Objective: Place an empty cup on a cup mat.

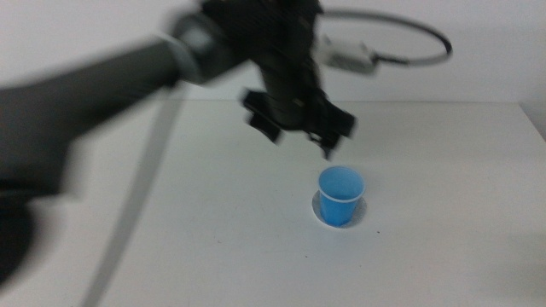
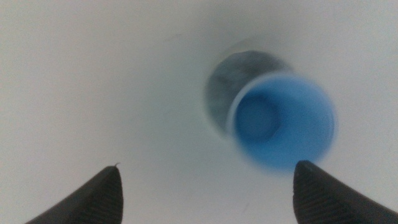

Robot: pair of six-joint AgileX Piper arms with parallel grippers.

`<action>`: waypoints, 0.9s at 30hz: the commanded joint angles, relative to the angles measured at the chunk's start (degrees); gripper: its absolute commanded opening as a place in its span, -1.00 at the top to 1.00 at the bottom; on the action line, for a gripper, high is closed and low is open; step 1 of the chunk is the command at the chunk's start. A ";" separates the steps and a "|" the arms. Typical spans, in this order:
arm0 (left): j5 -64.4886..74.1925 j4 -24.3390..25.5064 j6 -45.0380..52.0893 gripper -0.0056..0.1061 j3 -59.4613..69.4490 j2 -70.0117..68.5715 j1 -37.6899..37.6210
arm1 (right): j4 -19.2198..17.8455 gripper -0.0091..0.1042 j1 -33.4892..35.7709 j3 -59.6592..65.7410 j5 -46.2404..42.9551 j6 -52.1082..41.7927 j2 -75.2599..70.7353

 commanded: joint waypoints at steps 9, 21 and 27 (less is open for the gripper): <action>-13.28 17.88 -11.22 -0.78 45.69 -41.65 0.36 | -0.59 -0.80 0.10 0.19 -0.38 -0.23 -0.28; -50.18 26.24 -19.84 -0.78 86.80 -81.70 14.66 | -0.34 -0.80 0.15 0.19 -0.40 -0.23 -0.28; -70.15 21.70 -16.69 -0.78 105.39 -99.28 29.57 | -0.34 -0.80 0.15 0.19 -0.40 -0.23 -0.28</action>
